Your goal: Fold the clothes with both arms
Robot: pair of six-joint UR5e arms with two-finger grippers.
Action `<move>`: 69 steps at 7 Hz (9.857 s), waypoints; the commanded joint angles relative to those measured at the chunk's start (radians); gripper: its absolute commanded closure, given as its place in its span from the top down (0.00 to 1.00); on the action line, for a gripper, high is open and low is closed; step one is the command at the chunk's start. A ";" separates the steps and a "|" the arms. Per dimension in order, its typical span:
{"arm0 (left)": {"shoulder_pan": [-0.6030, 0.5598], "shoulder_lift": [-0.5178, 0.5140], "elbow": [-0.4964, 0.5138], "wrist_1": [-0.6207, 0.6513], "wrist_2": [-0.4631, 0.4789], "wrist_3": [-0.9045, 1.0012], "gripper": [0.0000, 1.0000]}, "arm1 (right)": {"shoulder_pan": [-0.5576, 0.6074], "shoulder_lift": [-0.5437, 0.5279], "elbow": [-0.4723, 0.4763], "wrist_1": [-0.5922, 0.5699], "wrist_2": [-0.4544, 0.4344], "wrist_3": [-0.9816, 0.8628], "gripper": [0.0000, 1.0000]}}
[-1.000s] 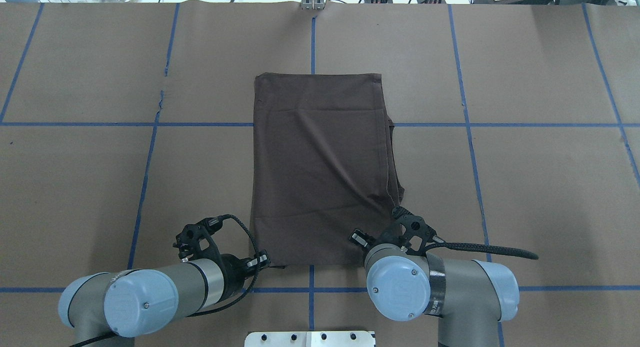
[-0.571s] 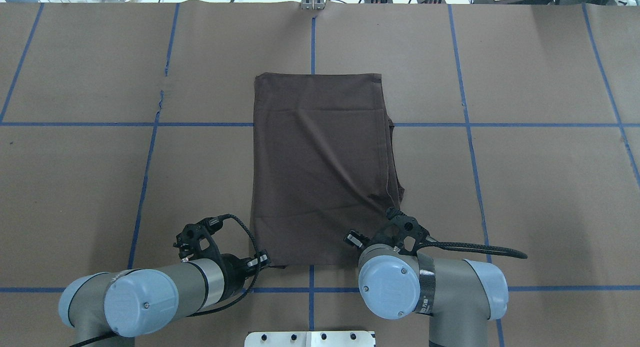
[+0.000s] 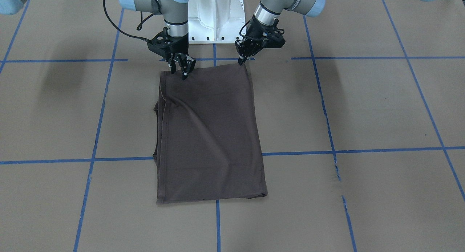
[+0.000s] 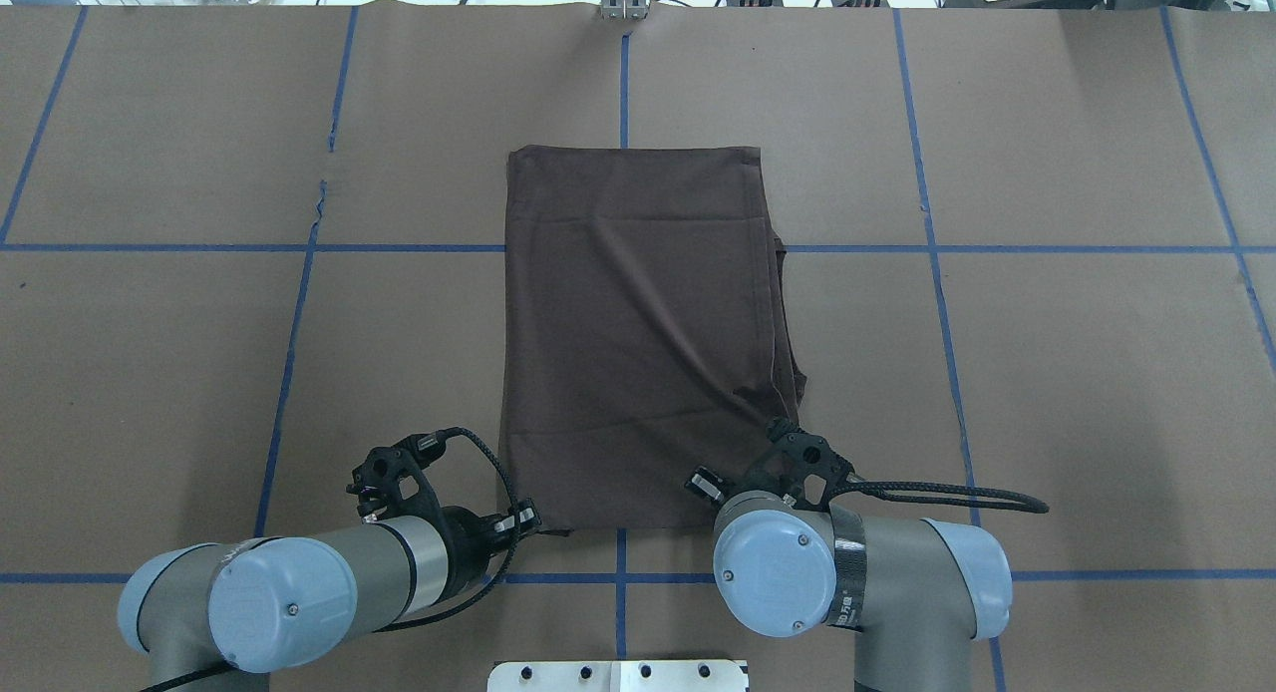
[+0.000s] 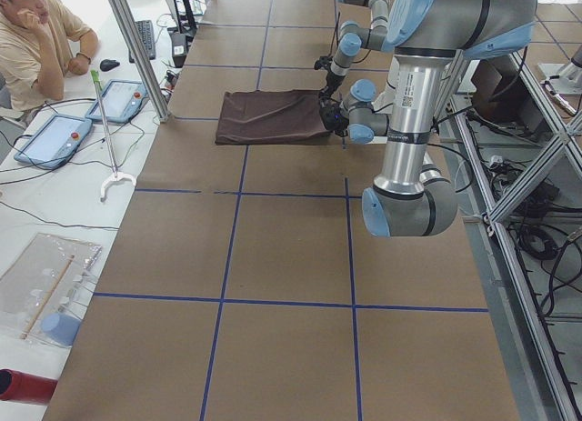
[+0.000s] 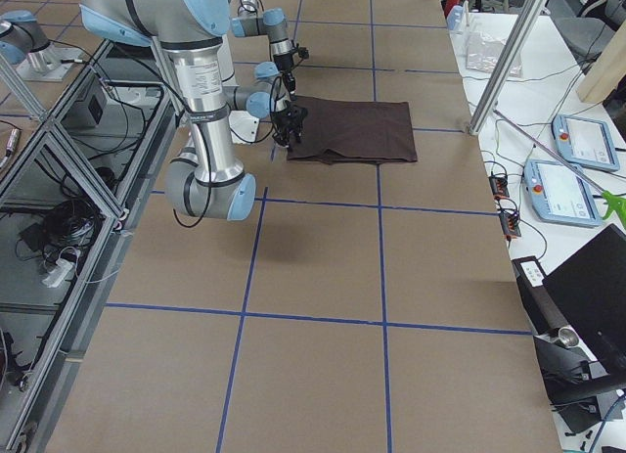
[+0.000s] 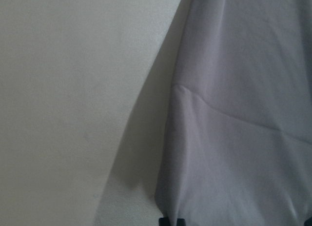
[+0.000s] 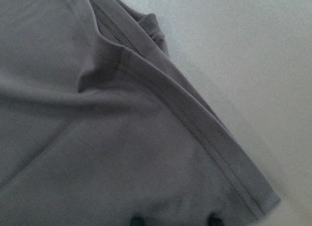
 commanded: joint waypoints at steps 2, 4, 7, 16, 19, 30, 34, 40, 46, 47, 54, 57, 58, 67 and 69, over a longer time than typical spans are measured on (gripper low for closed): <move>0.000 -0.003 0.000 0.000 0.000 0.000 0.00 | 0.022 0.005 0.006 0.007 -0.002 0.012 0.00; 0.000 -0.003 0.000 0.000 -0.002 0.002 0.00 | 0.036 0.013 0.011 0.015 -0.004 0.028 0.00; -0.015 0.010 -0.162 0.105 -0.041 0.054 0.00 | 0.048 0.002 0.171 -0.006 0.000 0.026 0.00; -0.285 -0.167 -0.237 0.503 -0.168 0.282 0.00 | 0.131 0.138 0.206 -0.261 0.009 0.025 0.00; -0.409 -0.234 -0.007 0.400 -0.210 0.354 0.00 | 0.269 0.243 -0.030 -0.122 0.058 -0.032 0.00; -0.448 -0.276 0.304 0.143 -0.219 0.570 1.00 | 0.337 0.313 -0.336 0.119 0.081 -0.311 1.00; -0.528 -0.233 0.268 0.143 -0.350 0.732 1.00 | 0.252 0.310 -0.374 0.181 0.067 -0.649 1.00; -0.529 -0.227 0.250 0.143 -0.348 0.726 1.00 | 0.430 0.315 -0.560 0.175 0.102 -0.888 1.00; -0.467 -0.433 0.530 0.156 -0.293 0.621 1.00 | 0.633 0.314 -0.427 0.179 0.437 -0.948 1.00; -0.462 -0.456 0.570 0.156 -0.290 0.620 1.00 | 0.633 0.307 -0.425 0.181 0.435 -0.949 1.00; -0.529 -0.514 0.735 0.144 -0.249 0.694 1.00 | 0.631 0.286 -0.417 0.182 0.434 -0.951 1.00; -0.596 -0.431 0.729 0.091 -0.249 0.855 1.00 | 0.631 0.271 -0.414 0.185 0.437 -0.951 1.00; -0.642 -0.406 0.706 0.045 -0.264 0.929 1.00 | 0.639 0.261 -0.407 0.184 0.461 -0.981 1.00; -1.246 0.253 0.021 0.313 -0.722 1.845 1.00 | 1.137 -0.476 0.060 0.027 0.841 -1.801 1.00; -1.284 0.392 0.024 0.327 -0.791 1.845 1.00 | 1.199 -0.640 0.060 0.093 0.879 -1.804 1.00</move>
